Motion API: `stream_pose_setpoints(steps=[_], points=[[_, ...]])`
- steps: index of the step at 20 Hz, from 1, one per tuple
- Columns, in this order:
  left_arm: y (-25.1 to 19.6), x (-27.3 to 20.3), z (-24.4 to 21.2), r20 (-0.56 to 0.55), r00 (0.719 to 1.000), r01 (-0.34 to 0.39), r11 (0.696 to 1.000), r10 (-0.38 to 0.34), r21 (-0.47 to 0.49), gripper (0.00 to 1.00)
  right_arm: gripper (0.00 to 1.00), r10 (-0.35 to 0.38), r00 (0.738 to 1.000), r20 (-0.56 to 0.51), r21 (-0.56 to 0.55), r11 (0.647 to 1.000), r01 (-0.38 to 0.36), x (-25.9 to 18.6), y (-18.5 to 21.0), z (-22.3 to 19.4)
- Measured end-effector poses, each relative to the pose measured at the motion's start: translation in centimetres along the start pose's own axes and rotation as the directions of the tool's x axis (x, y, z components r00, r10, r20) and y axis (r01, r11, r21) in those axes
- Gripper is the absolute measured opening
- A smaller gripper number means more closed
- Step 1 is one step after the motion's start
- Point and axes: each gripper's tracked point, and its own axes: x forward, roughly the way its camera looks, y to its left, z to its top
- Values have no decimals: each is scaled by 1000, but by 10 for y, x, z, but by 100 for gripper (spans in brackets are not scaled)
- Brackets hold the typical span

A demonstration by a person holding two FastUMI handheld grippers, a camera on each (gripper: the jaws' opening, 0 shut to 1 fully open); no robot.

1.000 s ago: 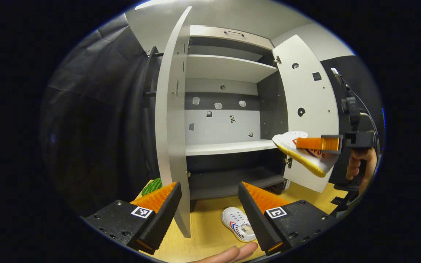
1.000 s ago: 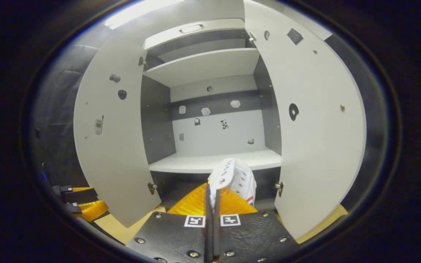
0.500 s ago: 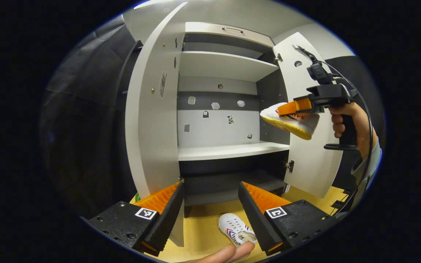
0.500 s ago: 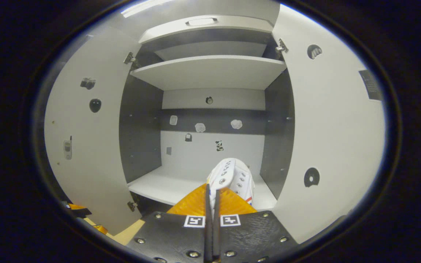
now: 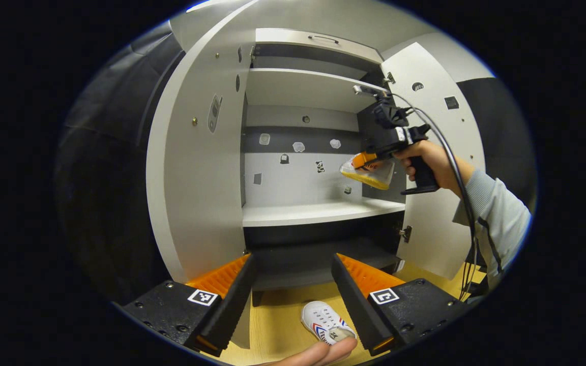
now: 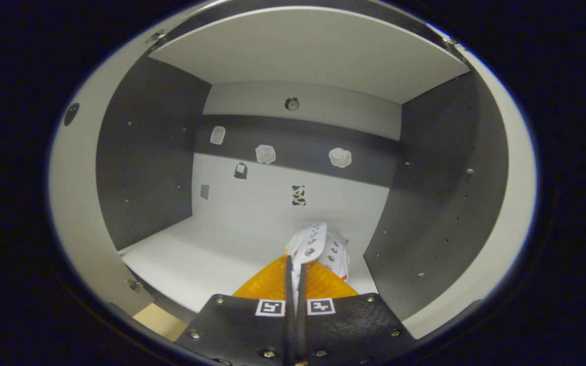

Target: Grab one shoe with the right hand and put it into the shoe cabinet, grab the other shoe with the left hand and put it into the shoe cabinet; then close the right door with the right hand and the left door with the left hand.

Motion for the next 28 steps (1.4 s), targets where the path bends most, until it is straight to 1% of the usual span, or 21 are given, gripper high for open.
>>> stream_pose_setpoints(steps=[3,5,9,10,11,13,15,16,17,18,20,21,25,28], points=[[-4,-1,-3,-9,1000,10,1000,-10,-9,93,0,1,997,-77,-20,1000,-2,38,-4,-25],[-4,0,-1,5,1000,6,1000,-6,-22,93,1,-5,994,-110,-72,997,-3,51,-4,-35],[-5,-2,1,10,1000,-9,1000,10,-18,93,2,-18,988,-156,-112,994,1,63,1,-51],[-5,-2,1,9,1000,-15,1000,15,-18,93,2,-5,986,-165,-119,993,-14,64,5,-54],[-5,-3,2,9,1000,-20,1000,20,-19,93,1,-15,985,-171,-129,992,-7,66,4,-57],[-5,-6,1,5,1000,-27,999,28,-19,93,5,-42,986,-163,-156,988,16,64,2,-55],[-6,-11,2,3,999,-37,999,37,-21,93,15,-56,989,-137,-161,986,34,55,1,-47],[-7,-13,1,2,999,-40,999,40,-25,93,35,-90,990,-106,-172,983,71,51,-6,-39],[-7,-16,2,2,999,-43,999,44,-28,94,41,-109,991,-76,-176,980,95,43,-10,-31],[-9,-20,1,-1,999,-44,999,44,-31,93,67,-107,993,-47,-168,981,98,33,-10,-24],[-11,-28,-2,-9,999,-42,998,41,-36,93,99,-82,996,-39,-120,990,77,16,-2,-24],[-13,-32,-4,-15,999,-40,998,40,-40,93,99,-77,996,-37,-96,993,73,2,-2,-24],[-15,-49,-8,-14,999,-29,998,29,-48,93,99,-97,995,4,-40,995,97,-57,0,-24],[-17,-59,-16,-29,999,-15,996,13,-88,93,98,-103,994,31,31,994,102,-111,5,-32]])
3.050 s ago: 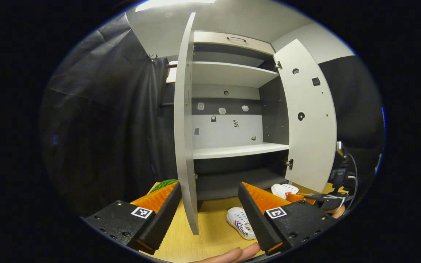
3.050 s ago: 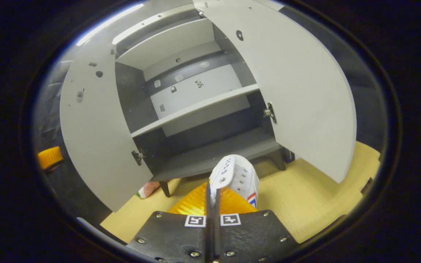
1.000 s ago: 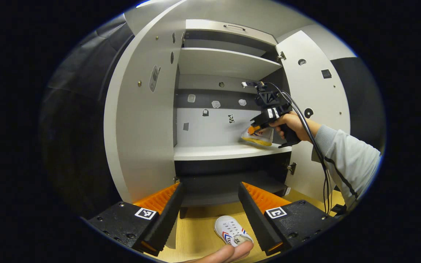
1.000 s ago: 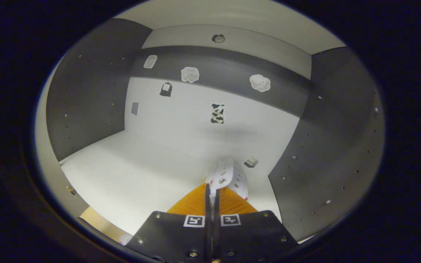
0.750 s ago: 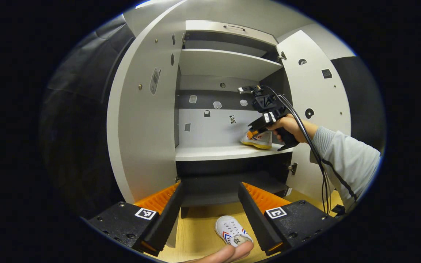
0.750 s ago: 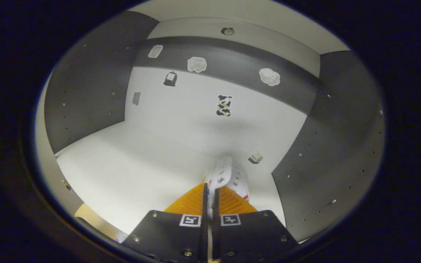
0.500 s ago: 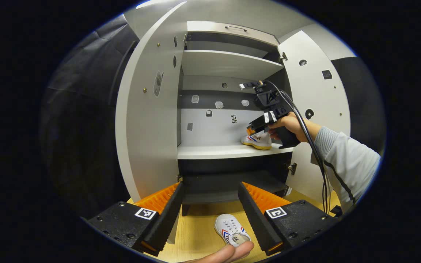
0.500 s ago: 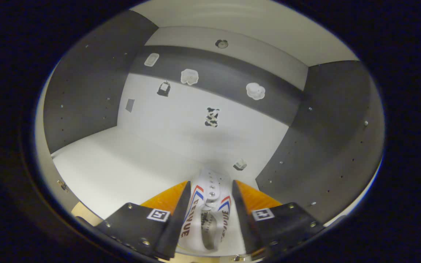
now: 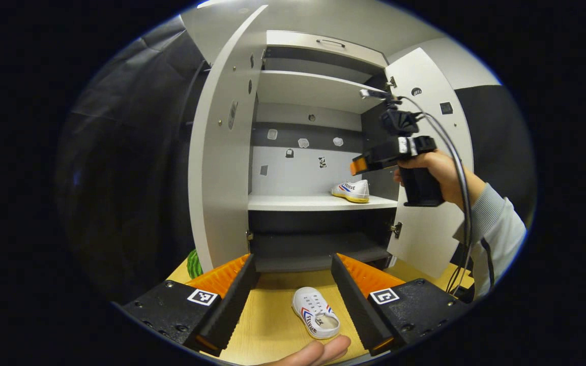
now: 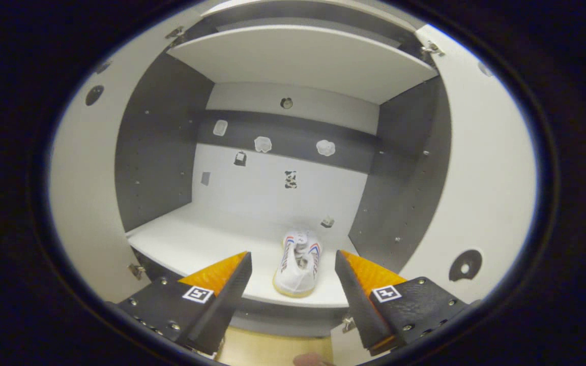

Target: Grab one shoe with the right hand and put it into the shoe cabinet, grab the other shoe with the left hand and put it into the shoe cabinet; then close the right door with the right hand and the left door with the left hand.

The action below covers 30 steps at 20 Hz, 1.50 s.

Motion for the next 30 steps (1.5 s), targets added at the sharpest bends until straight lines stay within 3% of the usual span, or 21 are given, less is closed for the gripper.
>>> stream_pose_setpoints(steps=[2,6,10,17,24,27,30], points=[[-5,-6,-6,-17,999,27,999,-28,-24,95,98,-6,1000,13,32,999,5,-35,0,-8],[-12,-1,-21,-46,998,51,997,-53,-52,96,99,65,997,48,79,994,-69,-94,15,-32],[-20,16,-58,-114,991,58,996,-66,-71,97,97,28,995,97,129,991,-41,-139,2,-48],[-20,59,-137,-220,974,44,997,-56,-59,97,98,24,984,175,174,983,-55,-193,5,-67],[-17,82,-231,-446,892,46,997,-68,-61,98,98,-4,984,178,211,977,-34,-217,4,-108],[-15,87,-260,-530,846,37,998,-56,-47,98,98,-15,982,190,196,980,-23,-223,0,-114],[-14,93,-274,-570,820,39,999,-42,-17,97,98,-3,982,189,199,979,-35,-222,-1,-123]])
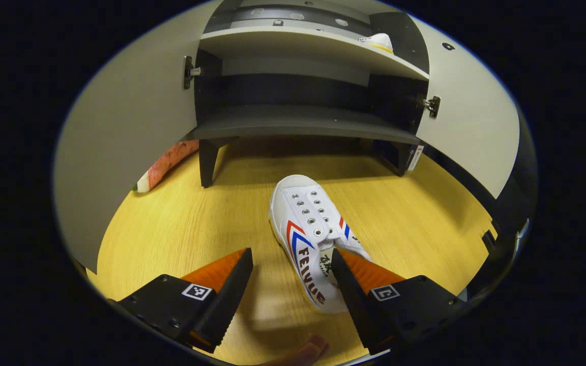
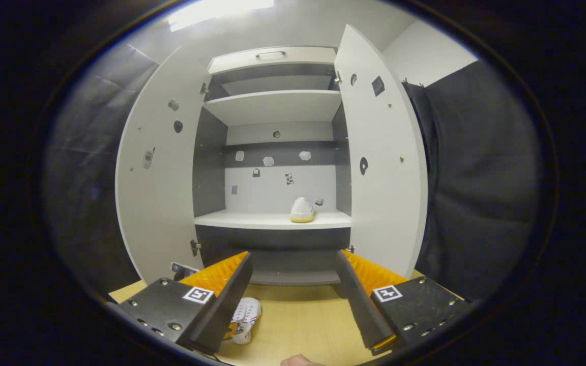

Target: Grab one shoe with the right hand and put it into the shoe cabinet, grab the other shoe with the left hand and put it into the shoe cabinet; then close the right door with the right hand and the left door with the left hand.

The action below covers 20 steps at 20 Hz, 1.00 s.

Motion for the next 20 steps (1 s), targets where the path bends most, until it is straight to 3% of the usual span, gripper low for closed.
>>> stream_pose_setpoints(steps=[5,9,14,20], points=[[8,13,-2,-40,999,-26,999,27,33,92,98,-8,1000,-4,16,1000,8,-4,-16,-14],[0,20,2,-27,1000,2,1000,-2,19,86,98,-8,1000,-3,39,999,9,-5,-30,-25],[-11,24,3,-26,999,44,999,-44,11,52,98,-42,999,-8,55,998,42,-7,-53,-36],[-8,36,4,-50,999,15,1000,-16,-12,48,98,-72,997,9,86,994,71,-22,-76,-31]])
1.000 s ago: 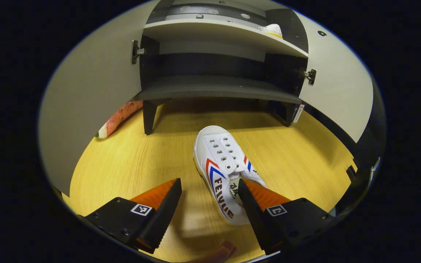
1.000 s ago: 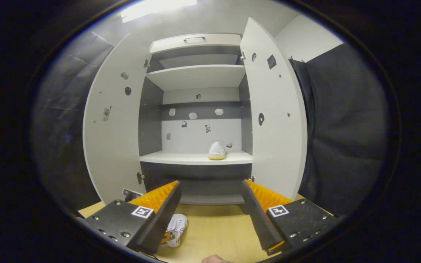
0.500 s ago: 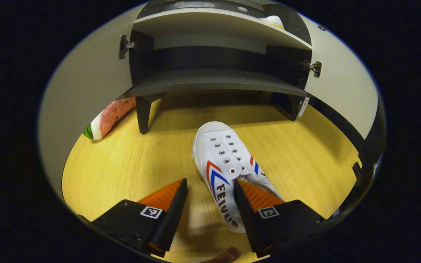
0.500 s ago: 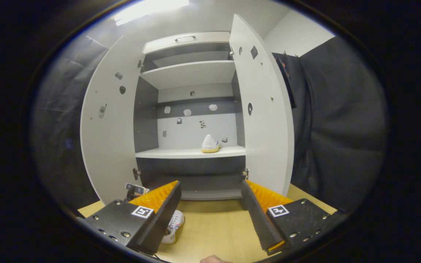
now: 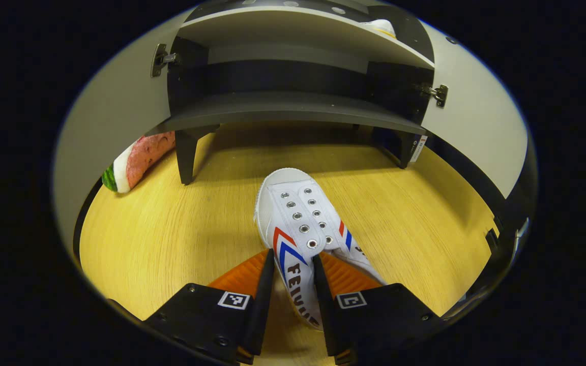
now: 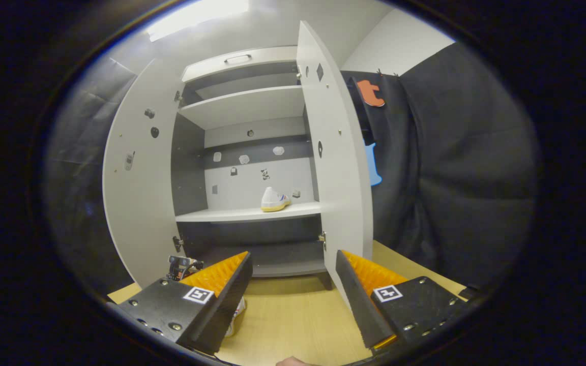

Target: Grab one shoe with the right hand and put it into the shoe cabinet, grab the other shoe with the left hand and put it into the shoe cabinet; then close the right door with the right hand and the left door with the left hand.

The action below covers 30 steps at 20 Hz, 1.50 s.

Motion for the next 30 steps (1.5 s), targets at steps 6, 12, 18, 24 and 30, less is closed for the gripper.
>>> stream_pose_setpoints(steps=[6,12,18,24,30], points=[[5,2,-2,22,995,-100,995,99,24,21,98,-28,999,26,20,999,27,-17,-23,5],[7,3,1,43,987,-158,987,157,32,1,98,-23,999,31,19,1000,22,-30,-33,4],[9,-3,12,73,990,-119,993,117,27,1,98,-18,999,33,20,1000,17,-38,-34,4],[4,-42,42,203,974,-108,994,101,22,0,98,-2,1000,30,3,1000,2,-41,-25,2],[-17,-91,89,306,949,-92,995,75,42,1,98,11,1000,27,7,1000,-11,-46,-22,-2]])
